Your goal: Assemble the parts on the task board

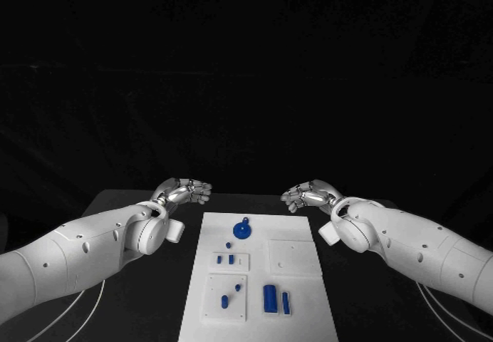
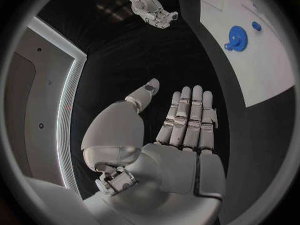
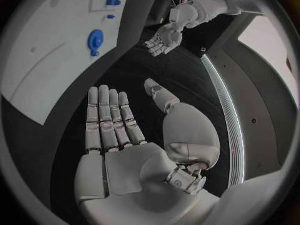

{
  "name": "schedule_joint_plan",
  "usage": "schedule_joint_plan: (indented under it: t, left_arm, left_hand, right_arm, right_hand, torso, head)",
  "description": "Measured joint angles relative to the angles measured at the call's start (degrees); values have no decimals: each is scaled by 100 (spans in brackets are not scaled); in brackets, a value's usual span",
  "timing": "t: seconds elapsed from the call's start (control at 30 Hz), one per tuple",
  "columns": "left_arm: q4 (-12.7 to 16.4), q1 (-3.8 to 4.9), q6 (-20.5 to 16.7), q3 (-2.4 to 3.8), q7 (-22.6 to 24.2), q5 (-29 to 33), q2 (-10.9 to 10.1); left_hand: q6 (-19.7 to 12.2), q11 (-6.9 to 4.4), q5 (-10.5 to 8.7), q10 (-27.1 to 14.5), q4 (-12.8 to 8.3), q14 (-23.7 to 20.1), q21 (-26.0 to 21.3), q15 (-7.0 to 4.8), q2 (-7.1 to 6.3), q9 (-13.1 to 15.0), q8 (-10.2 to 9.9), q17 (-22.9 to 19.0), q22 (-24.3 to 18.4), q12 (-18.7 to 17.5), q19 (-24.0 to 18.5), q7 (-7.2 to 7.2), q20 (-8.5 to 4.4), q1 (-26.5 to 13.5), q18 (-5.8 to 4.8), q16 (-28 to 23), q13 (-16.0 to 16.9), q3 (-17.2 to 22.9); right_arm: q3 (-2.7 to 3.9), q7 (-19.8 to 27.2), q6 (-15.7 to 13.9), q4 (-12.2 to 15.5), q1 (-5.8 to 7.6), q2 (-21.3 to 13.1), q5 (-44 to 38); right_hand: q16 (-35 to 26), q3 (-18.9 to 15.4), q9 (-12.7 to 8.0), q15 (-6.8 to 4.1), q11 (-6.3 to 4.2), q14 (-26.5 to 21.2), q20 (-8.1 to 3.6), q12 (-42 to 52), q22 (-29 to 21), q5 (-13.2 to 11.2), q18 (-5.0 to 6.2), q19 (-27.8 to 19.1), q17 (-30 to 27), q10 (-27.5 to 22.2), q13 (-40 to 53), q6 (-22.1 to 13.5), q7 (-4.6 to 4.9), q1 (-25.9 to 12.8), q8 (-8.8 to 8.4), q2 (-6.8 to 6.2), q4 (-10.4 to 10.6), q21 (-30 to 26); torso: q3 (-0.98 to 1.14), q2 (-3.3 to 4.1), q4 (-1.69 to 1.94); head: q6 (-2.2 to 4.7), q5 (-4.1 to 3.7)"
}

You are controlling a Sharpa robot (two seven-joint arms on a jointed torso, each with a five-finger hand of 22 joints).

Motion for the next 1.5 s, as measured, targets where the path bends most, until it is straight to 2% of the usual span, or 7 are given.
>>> schedule_joint_plan:
  t: [0.23, 0.43, 0.63, 0.83, 1.1, 1.3, 1.5]
  left_arm:
    - [130, -4, -16, 0, 100, 140, 42]
    - [206, -56, -45, 27, 89, 140, -2]
    - [751, -296, -304, 173, 128, 182, -161]
    - [1716, -707, -988, 431, 316, 316, -455]
    - [2684, -1106, -2046, 660, 671, 537, -738]
    - [2944, -1217, -2572, 712, 856, 670, -817]
    - [2959, -1221, -2796, 716, 953, 744, -821]
  left_hand:
    - [-422, -48, 0, -640, 56, -390, -313, 47, -115, -48, -155, -73, -64, 0, -342, -101, 56, -428, -2, -257, -34, -381]
    - [-2767, -486, -200, -3674, 746, -2703, -1483, -463, 225, -1620, -836, -1057, -1422, -216, -2173, -546, -143, -3423, 2, -1566, -246, -1761]
    - [-3898, -706, -264, -5137, 1082, -3825, -2045, -724, 416, -2399, -1158, -1541, -4650, -305, -3056, -766, -241, -4864, -18, -2199, -350, -2425]
    - [-4306, -785, -278, -5673, 1215, -4232, -2248, -821, 484, -2682, -1270, -1718, -6119, -332, -3369, -847, -292, -5392, -87, -2430, -385, -2650]
    - [-4449, -823, -300, -5852, 1257, -4366, -2303, -851, 520, -2796, -1309, -1788, -6711, -332, -3480, -876, -302, -5562, -87, -2491, -397, -2734]
    - [-4514, -832, -300, -5942, 1273, -4445, -2348, -871, 523, -2835, -1309, -1813, -6948, -332, -3542, -894, -302, -5656, -86, -2540, -403, -2787]
    - [-4514, -832, -299, -5942, 1273, -4445, -2348, -871, 523, -2838, -1309, -1813, -6951, -332, -3542, -894, -302, -5656, -86, -2540, -404, -2787]
  right_arm:
    - [130, 343, -83, -330, -142, 140, 609]
    - [79, 331, -124, -219, -144, 84, 629]
    - [-73, 401, -384, 347, -191, -117, 833]
    - [-333, 691, -1063, 1373, -269, -487, 1415]
    - [-637, 1265, -2241, 2630, -375, -916, 2430]
    - [-748, 1598, -2931, 3102, -416, -1078, 3027]
    - [-764, 1778, -3294, 3195, -425, -1108, 3341]
  right_hand:
    - [-764, -517, -105, 47, 4, -84, 260, -1365, -447, 171, 3, -403, -905, 599, -1537, -171, -91, -105, 0, 194, 31, -687]
    - [-1780, -2082, -1710, -433, -511, -2648, -361, -2207, -3335, -456, -557, -2264, -2589, -2165, -2292, -2687, -600, -2937, -771, 411, 953, -1663]
    - [-2265, -2831, -2502, -688, -768, -3915, -685, -2583, -4761, -777, -806, -3166, -3399, -3563, -2622, -3915, -862, -4321, -1169, 498, 1414, -2125]
    - [-2422, -3087, -2788, -783, -865, -4377, -814, -2699, -5280, -881, -815, -3483, -3693, -4067, -2741, -4363, -957, -4825, -1291, 529, 1589, -2279]
    - [-2523, -3231, -2944, -837, -917, -4611, -869, -2776, -5564, -942, -895, -3652, -3848, -4339, -2801, -4591, -1013, -5088, -1375, 547, 1675, -2368]
    - [-2523, -3230, -2947, -836, -917, -4611, -868, -2776, -5570, -942, -894, -3651, -3855, -4339, -2805, -4591, -1013, -5088, -1375, 547, 1675, -2368]
    - [-2523, -3230, -2947, -836, -917, -4611, -868, -2776, -5570, -941, -895, -3651, -3856, -4339, -2805, -4591, -1013, -5088, -1375, 547, 1674, -2368]
  torso:
    - [30, 18, 18]
    - [37, -3, 18]
    - [80, -182, -14]
    - [163, -516, -73]
    - [236, -804, -122]
    - [251, -864, -135]
    - [255, -878, -136]
  head:
    - [187, 16]
    - [153, 18]
    - [5, 15]
    - [-226, 15]
    - [-391, 15]
    - [-413, 16]
    - [-414, 17]
